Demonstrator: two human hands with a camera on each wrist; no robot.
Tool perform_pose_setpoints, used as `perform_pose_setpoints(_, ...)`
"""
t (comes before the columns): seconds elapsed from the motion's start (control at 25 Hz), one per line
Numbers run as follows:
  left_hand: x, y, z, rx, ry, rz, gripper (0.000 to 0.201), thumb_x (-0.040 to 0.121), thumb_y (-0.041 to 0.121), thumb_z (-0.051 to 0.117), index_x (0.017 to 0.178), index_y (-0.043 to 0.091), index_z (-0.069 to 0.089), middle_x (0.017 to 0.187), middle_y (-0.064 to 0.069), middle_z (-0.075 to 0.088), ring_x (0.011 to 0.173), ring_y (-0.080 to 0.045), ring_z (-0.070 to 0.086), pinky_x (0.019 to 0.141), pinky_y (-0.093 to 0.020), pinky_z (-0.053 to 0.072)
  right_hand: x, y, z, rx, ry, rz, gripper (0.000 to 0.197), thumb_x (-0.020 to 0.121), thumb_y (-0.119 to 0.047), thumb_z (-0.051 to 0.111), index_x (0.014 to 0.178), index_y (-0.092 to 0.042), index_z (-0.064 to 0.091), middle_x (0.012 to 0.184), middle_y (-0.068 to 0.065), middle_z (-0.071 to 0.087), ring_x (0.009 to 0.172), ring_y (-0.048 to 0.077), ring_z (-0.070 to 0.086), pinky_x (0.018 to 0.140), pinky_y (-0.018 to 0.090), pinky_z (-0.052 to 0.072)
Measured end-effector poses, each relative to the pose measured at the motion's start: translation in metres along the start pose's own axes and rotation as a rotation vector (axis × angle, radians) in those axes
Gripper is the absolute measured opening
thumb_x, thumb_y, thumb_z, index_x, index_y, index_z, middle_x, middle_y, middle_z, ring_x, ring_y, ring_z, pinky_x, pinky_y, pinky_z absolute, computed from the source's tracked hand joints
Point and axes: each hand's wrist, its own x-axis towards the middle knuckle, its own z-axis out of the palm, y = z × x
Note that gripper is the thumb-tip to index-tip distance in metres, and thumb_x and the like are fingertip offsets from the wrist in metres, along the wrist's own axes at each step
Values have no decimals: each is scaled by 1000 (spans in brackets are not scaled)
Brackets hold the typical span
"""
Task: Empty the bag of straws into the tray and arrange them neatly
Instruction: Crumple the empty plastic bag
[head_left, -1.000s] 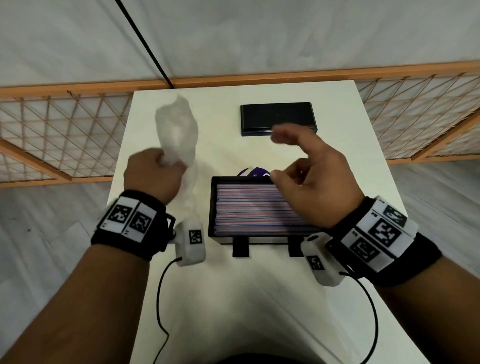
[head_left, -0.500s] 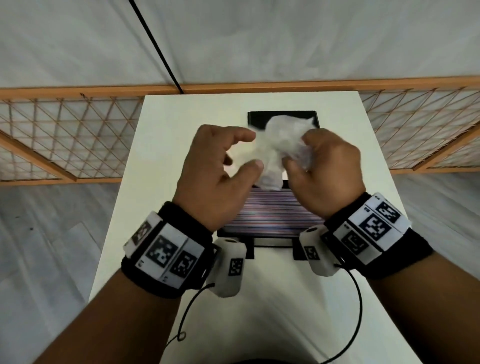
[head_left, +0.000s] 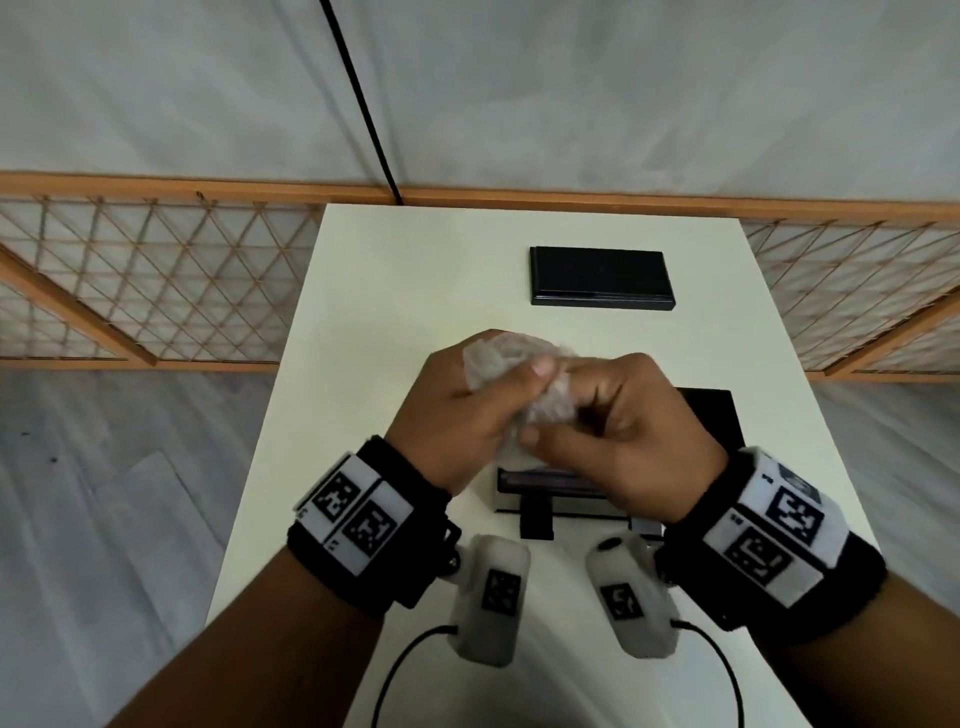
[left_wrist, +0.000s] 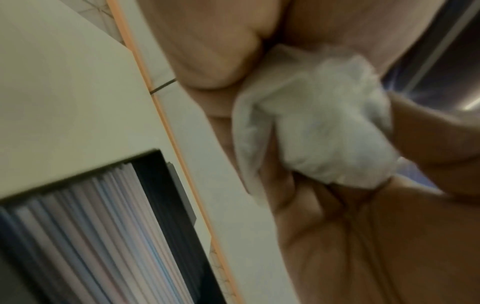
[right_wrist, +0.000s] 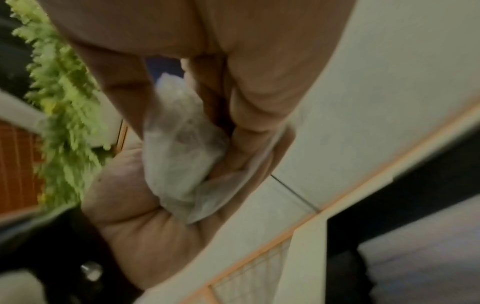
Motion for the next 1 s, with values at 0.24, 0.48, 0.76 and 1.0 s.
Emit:
perform_pose_setpoints(0.24, 3, -10, -25, -59, 135, -77, 69, 82, 60, 66, 117, 0, 64, 113, -27, 70, 111, -43, 68, 101, -61, 51, -4, -14, 37, -594, 153, -113, 64, 67, -49, 81, 118, -15, 64, 104, 0, 59, 78, 5, 55, 72, 14, 46)
perform_pose_setpoints(0.48, -17, 2, 14, -132, -155, -82, 34, 91, 37, 56, 116, 15, 56, 107, -10, 58, 99, -22, 58, 82, -26, 52, -16, -3, 21, -110, 176, 31, 9, 80, -9, 60, 75, -5, 66, 68, 13, 65, 63, 29, 60, 61, 45, 52)
perform_pose_setpoints(0.76, -40, -3, 60, 147, 25, -26, 12, 88, 11, 65, 99, 12, 68, 93, -8, 73, 87, -18, 68, 74, -27, 56, -54, -2, -27, -164, 2, 142, 33, 80, -11, 66, 111, -5, 60, 108, 14, 62, 95, 22, 62, 78, 30, 53)
perform_pose_setpoints(1.0, -64, -6, 66, 465, 5, 6, 66, 75, 15, 66, 132, 28, 34, 115, -10, 64, 89, -23, 69, 74, -43, 59, -84, 0, -22, -404, -42, -195, 44, 77, -16, 58, 121, -12, 59, 115, 2, 58, 98, 16, 58, 84, 24, 47)
